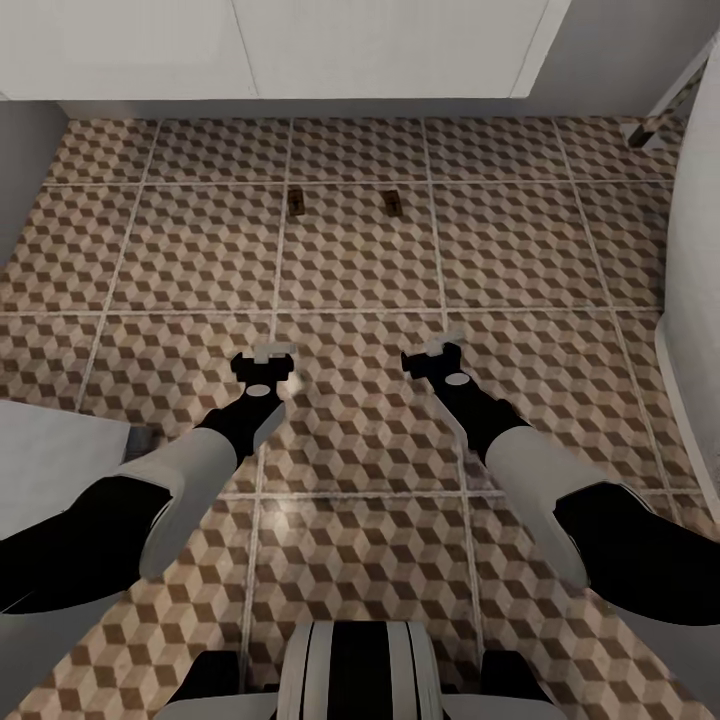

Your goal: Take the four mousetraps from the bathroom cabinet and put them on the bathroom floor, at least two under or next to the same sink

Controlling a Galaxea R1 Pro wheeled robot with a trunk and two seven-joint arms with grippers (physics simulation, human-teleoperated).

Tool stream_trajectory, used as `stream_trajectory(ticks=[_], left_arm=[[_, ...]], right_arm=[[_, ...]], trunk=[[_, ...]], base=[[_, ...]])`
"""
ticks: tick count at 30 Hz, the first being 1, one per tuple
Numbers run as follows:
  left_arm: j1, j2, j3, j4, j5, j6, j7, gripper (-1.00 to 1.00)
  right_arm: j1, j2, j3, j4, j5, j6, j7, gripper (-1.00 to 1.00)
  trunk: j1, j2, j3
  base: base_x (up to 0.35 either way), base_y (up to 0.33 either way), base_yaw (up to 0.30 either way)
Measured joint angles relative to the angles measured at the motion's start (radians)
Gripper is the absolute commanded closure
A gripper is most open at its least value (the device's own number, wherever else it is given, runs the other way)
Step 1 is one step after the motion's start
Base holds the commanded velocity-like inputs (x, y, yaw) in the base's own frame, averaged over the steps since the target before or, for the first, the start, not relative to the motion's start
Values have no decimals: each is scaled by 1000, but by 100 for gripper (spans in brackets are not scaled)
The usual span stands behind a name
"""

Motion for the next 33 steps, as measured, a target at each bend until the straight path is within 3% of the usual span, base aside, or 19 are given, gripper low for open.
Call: stream_trajectory(ticks=[10,20,33], left_arm=[[8,-2,-1,8,1,0,-4,-100],[69,-3,-1,9,0,-5,-8,-100],[144,-2,-1,12,0,-92,-8,-100]], right_arm=[[0,-2,1,49,0,-42,-1,-100],[4,-7,0,98,0,-92,-1,-100],[13,-12,0,130,-1,-159,-1,-100]], trunk=[[-4,2,39],[-9,5,77],[-15,8,128]], base=[[0,0,0],[0,0,0],[0,0,0]])
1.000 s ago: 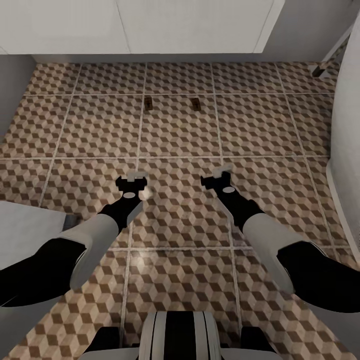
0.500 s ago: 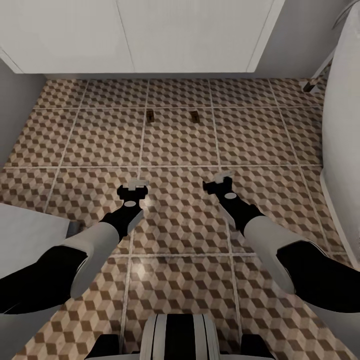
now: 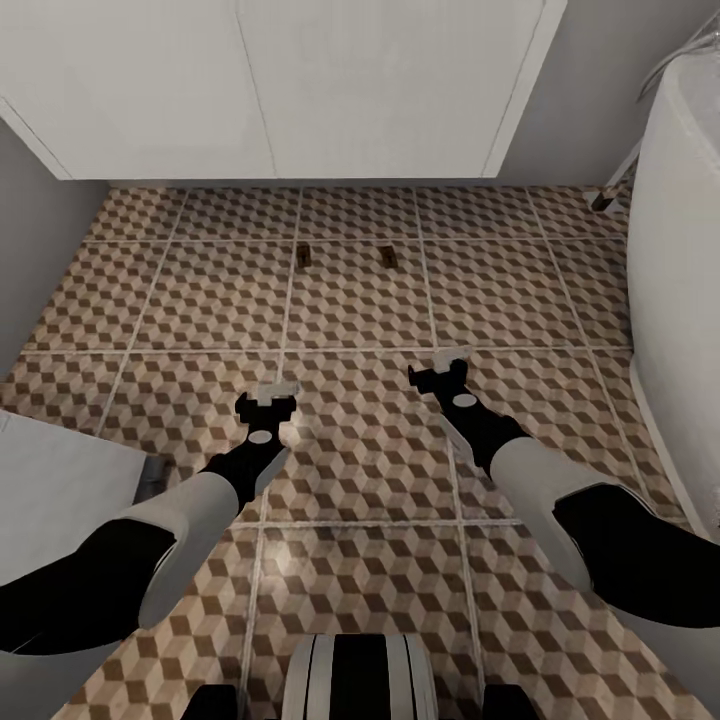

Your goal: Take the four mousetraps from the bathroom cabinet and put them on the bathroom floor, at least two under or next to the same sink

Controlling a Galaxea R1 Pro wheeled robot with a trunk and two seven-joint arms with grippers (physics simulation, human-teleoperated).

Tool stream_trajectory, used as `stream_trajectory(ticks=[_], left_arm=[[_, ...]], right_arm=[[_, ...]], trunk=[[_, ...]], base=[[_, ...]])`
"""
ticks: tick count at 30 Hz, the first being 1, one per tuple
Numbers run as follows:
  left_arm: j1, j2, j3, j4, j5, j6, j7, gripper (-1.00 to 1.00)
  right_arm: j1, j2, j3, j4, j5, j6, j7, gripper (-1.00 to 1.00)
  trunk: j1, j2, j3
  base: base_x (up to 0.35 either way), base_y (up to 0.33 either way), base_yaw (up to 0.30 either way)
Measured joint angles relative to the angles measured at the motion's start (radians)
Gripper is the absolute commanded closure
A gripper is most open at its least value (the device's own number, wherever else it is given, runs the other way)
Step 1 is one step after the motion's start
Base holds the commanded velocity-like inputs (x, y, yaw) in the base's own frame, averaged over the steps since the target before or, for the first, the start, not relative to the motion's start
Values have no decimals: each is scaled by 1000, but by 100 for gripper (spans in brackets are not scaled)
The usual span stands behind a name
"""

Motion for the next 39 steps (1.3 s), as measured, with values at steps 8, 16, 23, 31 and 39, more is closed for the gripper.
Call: stream_trajectory(ticks=[8,16,23,31,39], left_arm=[[67,0,0,1,0,-18,-2,-100],[114,0,0,8,0,-56,-1,-100],[139,0,0,36,0,-70,-2,-100],[166,0,1,114,1,-167,-1,-100],[182,1,0,215,1,-260,0,-100]], right_arm=[[13,-1,0,110,0,-77,15,-100],[50,-3,0,171,0,-164,30,-100],[132,-19,0,178,0,-193,35,-100],[214,-27,0,179,1,-287,33,-100],[263,-42,0,179,0,-308,35,-100]], trunk=[[-4,2,31],[-7,4,62],[-10,5,90],[-14,7,131],[-18,9,175]], base=[[0,0,0],[0,0,0],[0,0,0],[0,0,0],[0,0,0]])
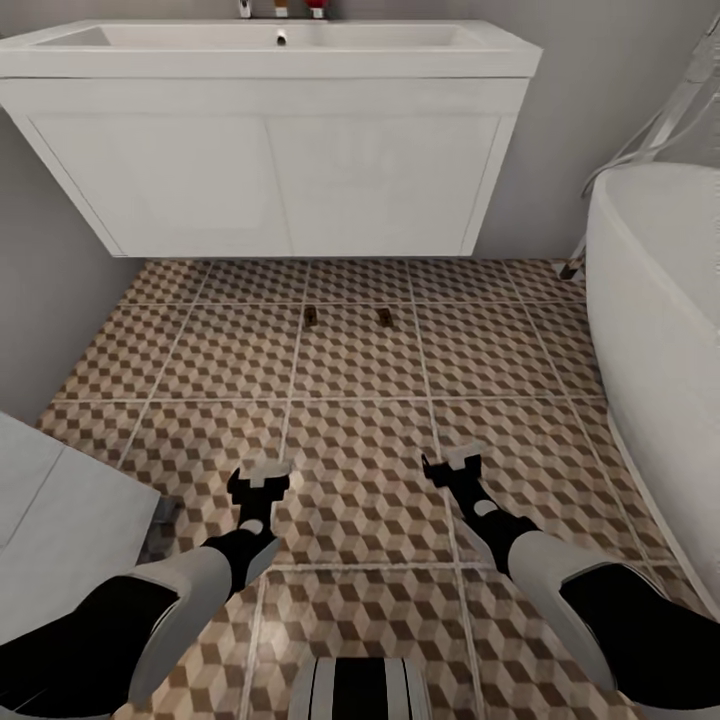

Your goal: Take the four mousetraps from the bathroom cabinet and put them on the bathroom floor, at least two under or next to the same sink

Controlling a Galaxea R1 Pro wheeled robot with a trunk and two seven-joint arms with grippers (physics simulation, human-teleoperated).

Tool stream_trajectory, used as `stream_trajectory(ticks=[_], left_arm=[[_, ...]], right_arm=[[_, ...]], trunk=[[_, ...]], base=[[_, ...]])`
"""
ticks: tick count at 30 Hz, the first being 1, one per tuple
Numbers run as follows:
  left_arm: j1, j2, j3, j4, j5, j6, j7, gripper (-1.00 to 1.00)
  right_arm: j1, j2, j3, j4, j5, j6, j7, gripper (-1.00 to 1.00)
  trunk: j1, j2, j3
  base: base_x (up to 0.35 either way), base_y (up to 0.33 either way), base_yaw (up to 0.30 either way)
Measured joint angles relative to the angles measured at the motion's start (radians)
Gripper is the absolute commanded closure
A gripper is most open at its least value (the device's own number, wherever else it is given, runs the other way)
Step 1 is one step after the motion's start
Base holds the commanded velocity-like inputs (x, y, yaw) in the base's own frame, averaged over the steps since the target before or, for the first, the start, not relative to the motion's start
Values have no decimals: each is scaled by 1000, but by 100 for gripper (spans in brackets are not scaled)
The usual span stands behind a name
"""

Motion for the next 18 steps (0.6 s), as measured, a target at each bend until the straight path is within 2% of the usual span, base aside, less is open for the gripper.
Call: stream_trajectory(ticks=[3,8,18], left_arm=[[24,1,0,14,0,-38,0,-100],[61,1,0,21,0,-60,0,-100],[155,4,1,24,-1,-142,-1,-100]], right_arm=[[20,-3,0,0,0,-7,1,-100],[42,-6,-1,0,-1,-30,1,-100],[100,-35,0,0,-2,-64,1,-100]], trunk=[[-1,1,17],[-4,2,44],[-8,4,99]], base=[[0,0,0],[0,0,0],[0,0,0]])
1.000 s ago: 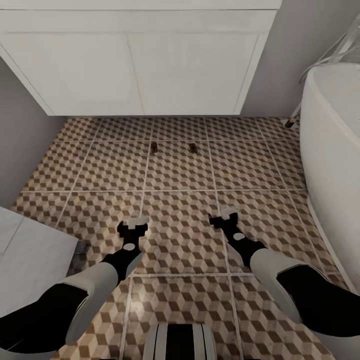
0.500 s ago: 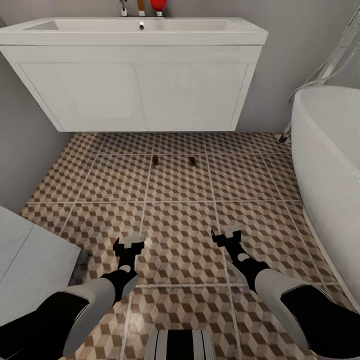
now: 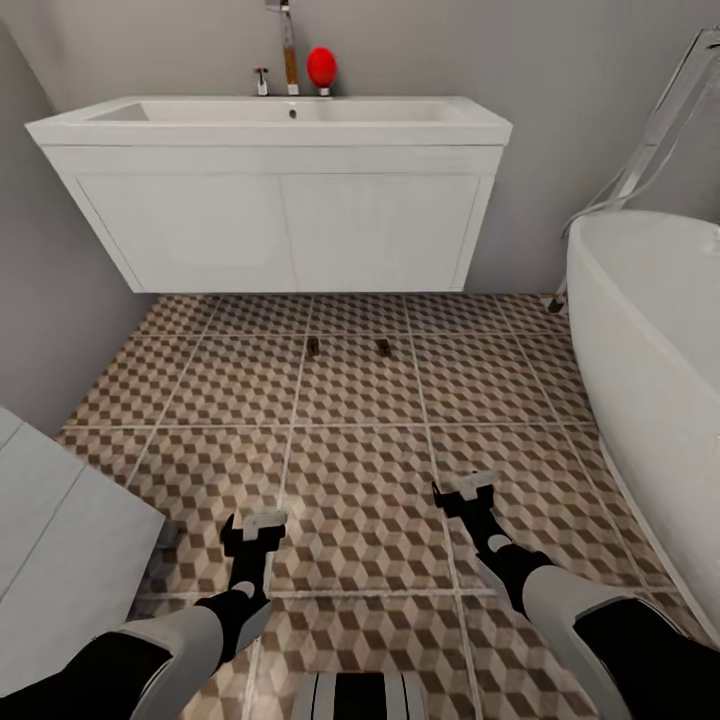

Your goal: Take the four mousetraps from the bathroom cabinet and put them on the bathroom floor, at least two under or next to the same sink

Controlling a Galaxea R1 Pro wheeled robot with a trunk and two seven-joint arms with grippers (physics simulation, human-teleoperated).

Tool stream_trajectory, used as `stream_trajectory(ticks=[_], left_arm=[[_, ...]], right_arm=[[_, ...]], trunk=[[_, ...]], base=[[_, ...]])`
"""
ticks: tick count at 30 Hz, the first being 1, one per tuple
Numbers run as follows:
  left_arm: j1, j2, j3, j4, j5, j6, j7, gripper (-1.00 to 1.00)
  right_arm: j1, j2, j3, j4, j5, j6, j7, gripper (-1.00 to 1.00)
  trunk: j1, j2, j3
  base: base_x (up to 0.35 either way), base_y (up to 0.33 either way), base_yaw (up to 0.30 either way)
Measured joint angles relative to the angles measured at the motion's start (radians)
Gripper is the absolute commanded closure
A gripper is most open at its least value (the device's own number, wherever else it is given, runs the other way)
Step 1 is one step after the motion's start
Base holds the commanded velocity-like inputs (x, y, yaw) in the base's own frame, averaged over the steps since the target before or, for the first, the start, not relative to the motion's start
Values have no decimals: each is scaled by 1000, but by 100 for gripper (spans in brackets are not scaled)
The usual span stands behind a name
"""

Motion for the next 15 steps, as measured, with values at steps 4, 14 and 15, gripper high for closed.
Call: stream_trajectory(ticks=[4,14,15], left_arm=[[34,2,0,1,0,-36,0,-100],[116,5,0,1,-1,-83,1,-100],[121,5,0,1,-1,-86,1,-100]], right_arm=[[14,-8,0,1,0,-4,-1,-100],[73,-20,0,1,0,-11,-1,-100],[77,-21,0,1,0,-12,-1,-100]], trunk=[[-2,1,22],[-6,3,77],[-7,4,83]], base=[[0,0,0],[0,0,0],[0,0,0]])
